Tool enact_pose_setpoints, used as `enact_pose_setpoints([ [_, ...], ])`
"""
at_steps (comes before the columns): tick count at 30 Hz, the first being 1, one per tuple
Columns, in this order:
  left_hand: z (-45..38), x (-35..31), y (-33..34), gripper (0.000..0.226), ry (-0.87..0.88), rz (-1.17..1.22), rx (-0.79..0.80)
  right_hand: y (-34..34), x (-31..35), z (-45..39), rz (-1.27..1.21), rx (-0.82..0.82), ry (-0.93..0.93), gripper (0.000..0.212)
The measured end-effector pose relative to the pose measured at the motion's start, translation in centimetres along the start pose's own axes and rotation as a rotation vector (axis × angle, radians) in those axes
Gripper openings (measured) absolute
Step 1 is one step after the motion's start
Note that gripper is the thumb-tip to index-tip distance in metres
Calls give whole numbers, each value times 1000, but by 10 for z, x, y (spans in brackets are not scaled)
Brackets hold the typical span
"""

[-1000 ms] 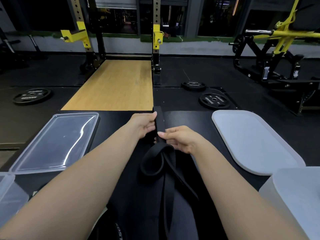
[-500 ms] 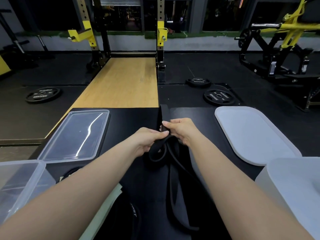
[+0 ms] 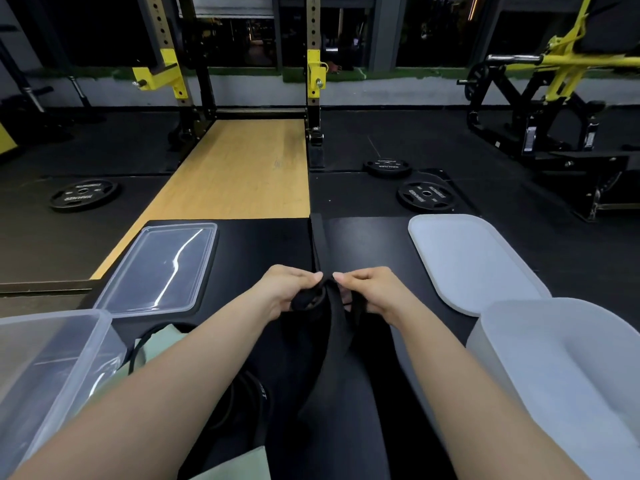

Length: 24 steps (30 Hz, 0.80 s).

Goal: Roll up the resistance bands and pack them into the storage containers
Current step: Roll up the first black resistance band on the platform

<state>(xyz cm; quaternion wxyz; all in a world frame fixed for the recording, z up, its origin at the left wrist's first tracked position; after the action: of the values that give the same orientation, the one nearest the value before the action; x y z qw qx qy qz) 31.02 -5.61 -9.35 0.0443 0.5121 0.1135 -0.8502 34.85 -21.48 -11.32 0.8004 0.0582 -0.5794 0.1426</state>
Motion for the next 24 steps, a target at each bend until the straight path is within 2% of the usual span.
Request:
enact_pose_setpoints([
  [3, 11, 7, -1, 17, -10, -25, 37, 1, -2, 8, 0, -29, 7, 18],
  [9, 34, 23, 3, 13, 38, -26, -11, 1, -4, 21, 182, -122, -9, 37],
  [13, 50, 38, 6, 11, 80, 19, -135, 0, 0, 38, 309, -76, -24, 33],
  [17, 69, 53, 7, 14, 115, 48, -246, -2, -2, 60, 268, 7, 17, 36],
  [21, 87, 65, 5, 18, 164, 20, -289, -4, -9, 82, 215, 39, 56, 30],
  [24, 101, 65, 6, 15, 232, -115, -329, -8, -9, 100, 293, 15, -63, 14],
])
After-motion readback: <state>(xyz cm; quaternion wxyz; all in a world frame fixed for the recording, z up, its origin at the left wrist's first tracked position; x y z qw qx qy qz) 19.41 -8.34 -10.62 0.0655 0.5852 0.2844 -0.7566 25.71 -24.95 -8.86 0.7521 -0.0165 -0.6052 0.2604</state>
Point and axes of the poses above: each hand's wrist, its own z-axis away from the middle knuckle, its own y-axis out of the palm, x = y × z, the point moved 2 cm from there along -z, towards the middle knuckle, and after that the axes turned 5 degrees about -x, right-handed, at the moved point
